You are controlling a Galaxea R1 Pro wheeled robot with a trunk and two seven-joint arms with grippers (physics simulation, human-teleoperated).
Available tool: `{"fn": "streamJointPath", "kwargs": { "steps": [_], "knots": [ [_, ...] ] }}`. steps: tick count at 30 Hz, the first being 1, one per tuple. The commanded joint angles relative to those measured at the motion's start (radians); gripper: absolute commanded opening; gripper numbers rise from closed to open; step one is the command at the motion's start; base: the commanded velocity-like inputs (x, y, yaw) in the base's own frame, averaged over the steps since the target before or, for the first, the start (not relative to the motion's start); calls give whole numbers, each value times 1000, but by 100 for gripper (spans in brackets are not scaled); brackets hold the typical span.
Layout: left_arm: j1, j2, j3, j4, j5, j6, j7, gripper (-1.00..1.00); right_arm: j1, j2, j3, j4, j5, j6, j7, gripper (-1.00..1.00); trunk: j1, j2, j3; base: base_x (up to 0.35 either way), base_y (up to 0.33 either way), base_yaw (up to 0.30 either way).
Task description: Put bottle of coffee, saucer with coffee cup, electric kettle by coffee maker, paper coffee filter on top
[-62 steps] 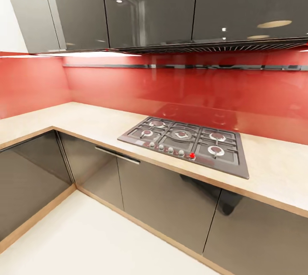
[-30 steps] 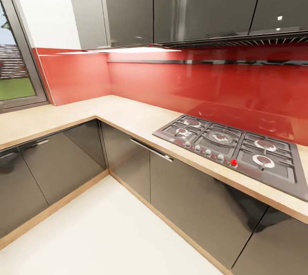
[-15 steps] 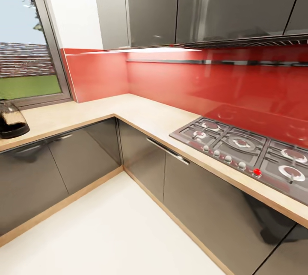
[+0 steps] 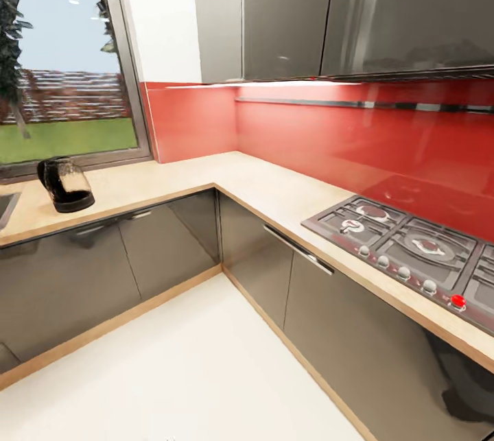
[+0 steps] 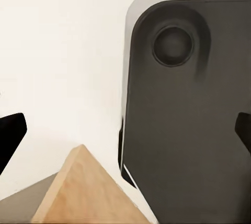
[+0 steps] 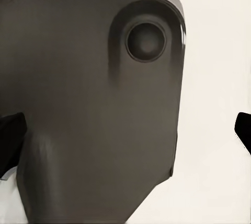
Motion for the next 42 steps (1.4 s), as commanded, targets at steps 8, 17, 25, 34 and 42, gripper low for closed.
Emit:
{"fn": "streamJointPath", "kwargs": {
  "steps": [8,17,25,34,42],
  "knots": [
    [-1,15,1,1,90,-4,2,100,0,0,0,-1,1,0,2,100,-31,56,24,0,0,276],
    [-1,15,-2,1,103,-5,1,100,-1,0,0,-2,2,1,3,100,-65,119,52,0,0,277],
    [-1,14,-2,1,103,-5,0,100,0,0,0,-2,2,1,1,100,-96,175,77,0,0,277],
    [-1,14,-2,1,103,-6,-1,100,-1,0,0,-2,2,0,0,100,-131,238,106,0,0,181],
    [-1,15,-2,1,103,-6,0,100,0,-9,0,-2,2,-2,-5,100,-161,294,131,0,0,7]
  ]
}}
